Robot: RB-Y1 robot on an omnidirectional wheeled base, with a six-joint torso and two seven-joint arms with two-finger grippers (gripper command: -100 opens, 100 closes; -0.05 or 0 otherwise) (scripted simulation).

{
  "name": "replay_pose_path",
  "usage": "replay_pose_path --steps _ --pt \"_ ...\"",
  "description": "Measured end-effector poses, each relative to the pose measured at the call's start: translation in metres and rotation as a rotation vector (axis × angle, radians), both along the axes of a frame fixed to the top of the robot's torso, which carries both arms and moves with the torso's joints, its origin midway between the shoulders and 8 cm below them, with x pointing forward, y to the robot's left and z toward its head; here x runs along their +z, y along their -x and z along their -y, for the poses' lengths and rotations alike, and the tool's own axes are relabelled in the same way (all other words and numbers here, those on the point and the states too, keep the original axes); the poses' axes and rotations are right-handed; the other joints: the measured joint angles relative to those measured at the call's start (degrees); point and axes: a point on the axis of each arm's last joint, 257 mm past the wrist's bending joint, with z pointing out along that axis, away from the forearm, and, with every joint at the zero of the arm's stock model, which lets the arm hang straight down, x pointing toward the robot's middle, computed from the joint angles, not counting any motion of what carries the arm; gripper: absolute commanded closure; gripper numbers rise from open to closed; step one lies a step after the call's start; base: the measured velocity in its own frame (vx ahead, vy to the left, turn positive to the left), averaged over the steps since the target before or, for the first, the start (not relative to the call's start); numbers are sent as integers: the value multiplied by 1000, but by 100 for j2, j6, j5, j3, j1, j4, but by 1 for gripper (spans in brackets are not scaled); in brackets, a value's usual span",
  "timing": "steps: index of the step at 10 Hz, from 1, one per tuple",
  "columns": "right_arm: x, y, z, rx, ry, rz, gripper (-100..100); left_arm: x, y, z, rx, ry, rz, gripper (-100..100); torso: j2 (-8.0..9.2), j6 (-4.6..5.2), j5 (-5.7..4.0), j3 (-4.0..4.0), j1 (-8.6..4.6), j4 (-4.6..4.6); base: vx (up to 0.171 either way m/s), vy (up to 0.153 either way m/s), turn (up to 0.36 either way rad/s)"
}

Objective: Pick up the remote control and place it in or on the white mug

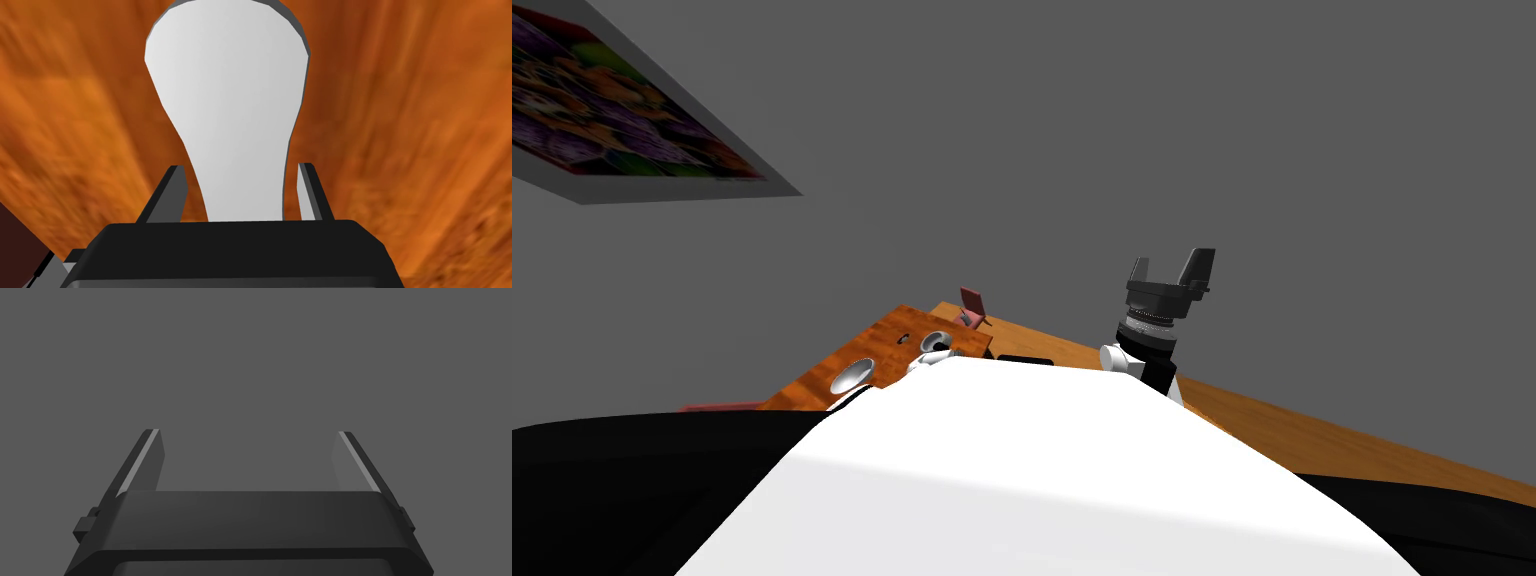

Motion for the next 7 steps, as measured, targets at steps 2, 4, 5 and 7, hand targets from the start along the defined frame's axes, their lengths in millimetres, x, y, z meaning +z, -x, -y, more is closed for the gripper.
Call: replay_pose_path --steps 2,4,5,7 --pt "0 0 0 0 0 0 0 5 8 -9 -14 2 -3 0 3 5 0 1 3 1 20 -29 13" --pt "0 0 0 0 0 0 0 10 -5 -25 -8 -17 17 100 30 0 -8 18 35 10 -69 22 41" --pt "0 0 0 0 0 0 0 17 -9 -41 -10 -39 29 100 45 -4 -4 25 38 9 -43 8 11" --pt "0 0 0 0 0 0 0 23 -12 -44 -13 -47 32 100 30 3 -3 21 21 13 -36 -11 23"
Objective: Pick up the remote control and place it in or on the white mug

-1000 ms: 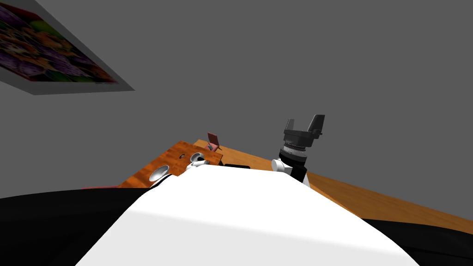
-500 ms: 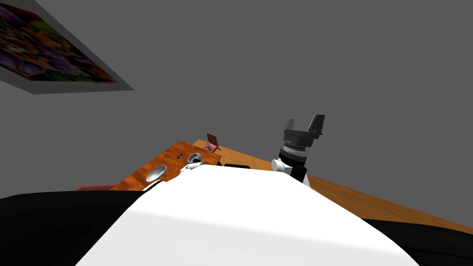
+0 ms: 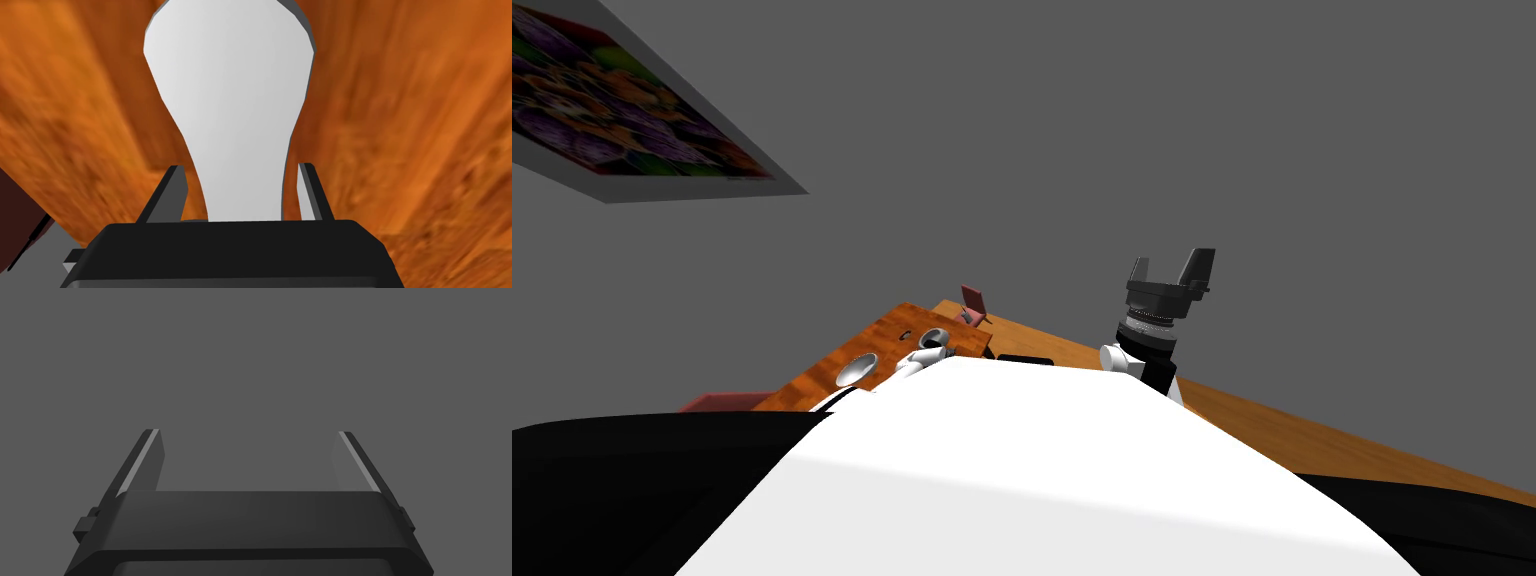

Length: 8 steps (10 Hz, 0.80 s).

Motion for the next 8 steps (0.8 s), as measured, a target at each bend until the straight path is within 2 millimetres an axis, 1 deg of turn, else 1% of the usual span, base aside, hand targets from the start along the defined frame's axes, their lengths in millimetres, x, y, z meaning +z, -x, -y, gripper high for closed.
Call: replay_pose_path --steps 2,3,5,8 --pt "0 0 0 0 0 0 0 28 -29 -29 -3 -31 47 100 19 -3 -14 15 5 12 -68 8 8" --pt "0 0 0 0 0 0 0 35 -35 -36 -3 -37 60 100 19 0 -9 15 7 12 -19 10 -35" --pt "0 0 0 0 0 0 0 36 -36 -35 -3 -21 59 100 -8 3 -8 -1 4 5 32 -1 -48" --pt "0 0 0 0 0 0 0 33 -26 -23 -1 21 38 100 -23 0 -13 -12 1 -2 24 2 -25"
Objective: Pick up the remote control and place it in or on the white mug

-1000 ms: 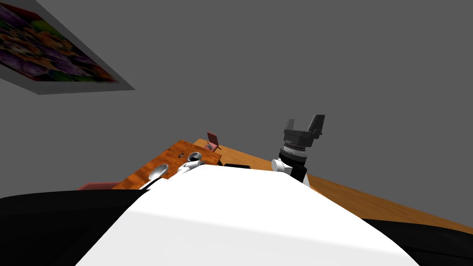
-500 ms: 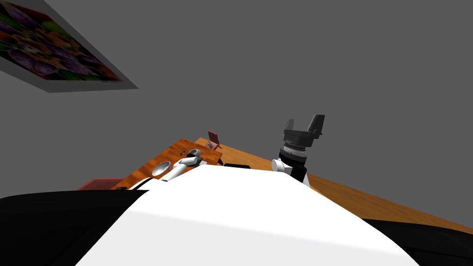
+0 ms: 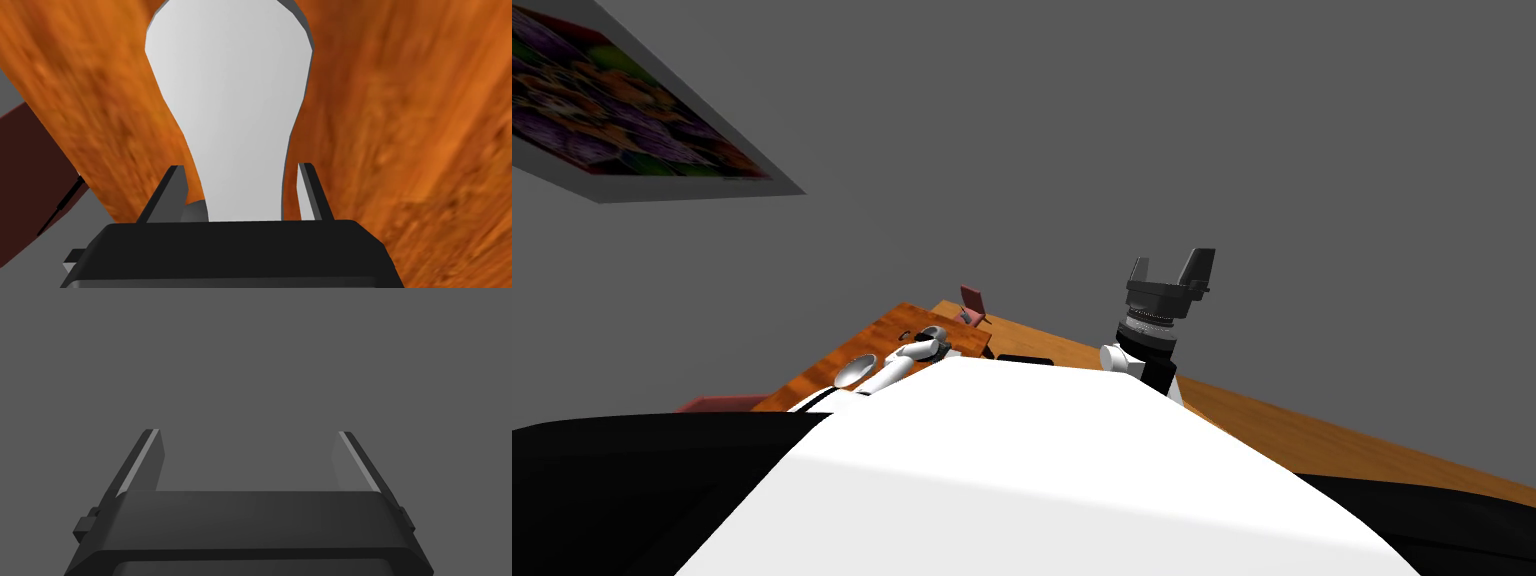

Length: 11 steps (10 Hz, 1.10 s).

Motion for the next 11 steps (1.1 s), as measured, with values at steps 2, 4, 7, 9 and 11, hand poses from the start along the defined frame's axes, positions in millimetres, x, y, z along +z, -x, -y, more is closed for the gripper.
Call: replay_pose_path --steps 2,4,7,9,11 --pt "0 0 0 0 0 0 0 10 -6 -10 2 5 10 100 17 -2 -6 12 3 8 -30 7 3" --pt "0 0 0 0 0 0 0 29 -24 -25 -2 -8 37 100 31 2 -11 24 8 18 -51 10 2" --pt "0 0 0 0 0 0 0 58 -44 -49 -9 -25 77 100 35 -1 -9 26 16 18 -42 16 -1" --pt "0 0 0 0 0 0 0 75 -54 -60 -14 -32 101 100 36 -1 -9 27 13 19 -40 12 -6" --pt "0 0 0 0 0 0 0 93 -66 -69 -19 -40 124 100 35 1 -12 27 7 20 -24 7 -3"
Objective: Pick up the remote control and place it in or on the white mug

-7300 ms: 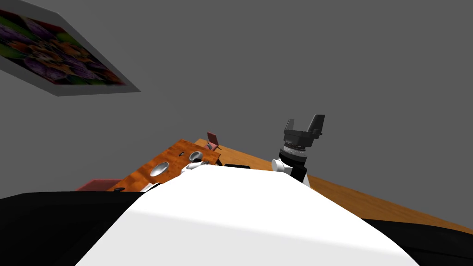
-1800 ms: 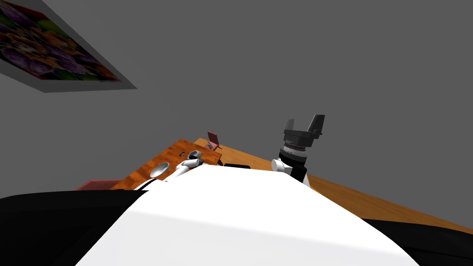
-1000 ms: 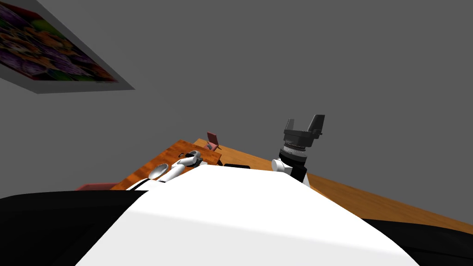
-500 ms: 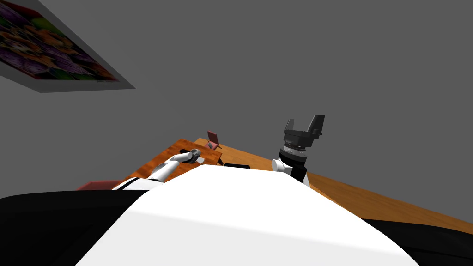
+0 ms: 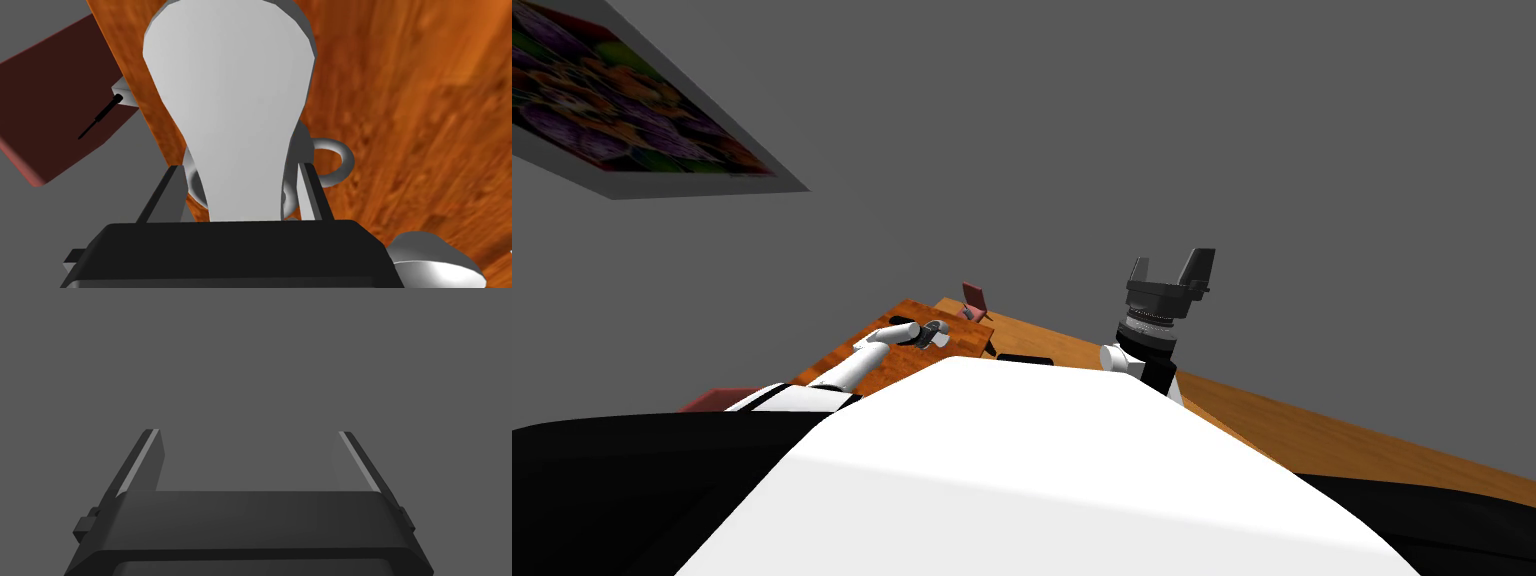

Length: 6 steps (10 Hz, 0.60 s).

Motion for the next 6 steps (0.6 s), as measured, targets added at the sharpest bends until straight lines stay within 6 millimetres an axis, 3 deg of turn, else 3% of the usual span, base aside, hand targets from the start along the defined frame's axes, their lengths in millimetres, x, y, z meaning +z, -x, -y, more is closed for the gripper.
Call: replay_pose_path --steps 1,5,6 --pt "0 0 0 0 0 0 0 2 -2 -1 0 -1 3 -100 -7 -2 4 -6 -2 -5 0 0 0" --pt "0 0 0 0 0 0 0 2 -2 -1 0 -1 3 -100 -16 -2 4 -12 -3 -8 0 0 0" --pt "0 0 0 0 0 0 0 2 -2 -1 0 -1 3 0 -17 -2 4 -12 -3 -8 0 0 0"
